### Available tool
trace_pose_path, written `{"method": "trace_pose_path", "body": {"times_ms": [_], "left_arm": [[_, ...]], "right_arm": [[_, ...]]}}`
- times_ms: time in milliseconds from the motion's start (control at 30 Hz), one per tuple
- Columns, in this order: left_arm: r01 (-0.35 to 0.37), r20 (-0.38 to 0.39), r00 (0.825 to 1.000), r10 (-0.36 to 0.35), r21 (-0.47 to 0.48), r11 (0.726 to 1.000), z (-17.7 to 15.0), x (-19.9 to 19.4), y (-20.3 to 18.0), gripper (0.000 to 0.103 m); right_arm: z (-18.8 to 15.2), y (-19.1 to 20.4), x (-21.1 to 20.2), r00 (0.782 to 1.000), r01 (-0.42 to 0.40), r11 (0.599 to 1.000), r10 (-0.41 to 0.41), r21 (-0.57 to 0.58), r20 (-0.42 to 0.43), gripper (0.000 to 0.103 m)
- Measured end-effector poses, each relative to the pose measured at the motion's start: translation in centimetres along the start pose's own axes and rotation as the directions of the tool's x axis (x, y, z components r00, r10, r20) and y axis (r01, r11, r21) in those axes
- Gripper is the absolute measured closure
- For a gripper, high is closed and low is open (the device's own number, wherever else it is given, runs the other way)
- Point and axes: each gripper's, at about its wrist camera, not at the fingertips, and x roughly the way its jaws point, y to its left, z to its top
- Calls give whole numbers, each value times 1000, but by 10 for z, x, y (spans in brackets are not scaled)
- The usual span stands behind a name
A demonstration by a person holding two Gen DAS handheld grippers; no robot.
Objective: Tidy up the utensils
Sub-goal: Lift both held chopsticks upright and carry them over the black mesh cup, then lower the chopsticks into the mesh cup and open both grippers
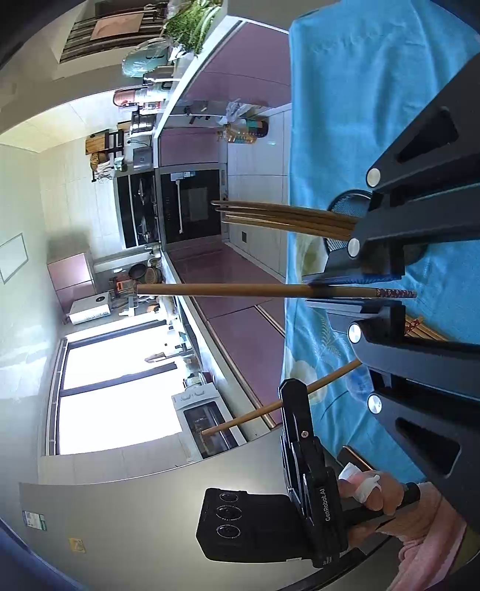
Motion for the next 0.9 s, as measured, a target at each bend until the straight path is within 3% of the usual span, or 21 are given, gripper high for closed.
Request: {"method": "trace_pose_path", "body": {"times_ms": [567,767,900], "left_arm": [[-18,69,998,12,86,996,43,10,-31,96],[-45,77,996,37,110,993,50,21,-39,96],[-54,35,998,51,118,992,46,36,-41,96]], "right_arm": [[31,-11,-6,994,51,998,-49,-26,93,97],[26,-18,4,995,70,997,-68,-20,70,97],[20,-23,16,997,77,997,-77,-15,28,97]]}}
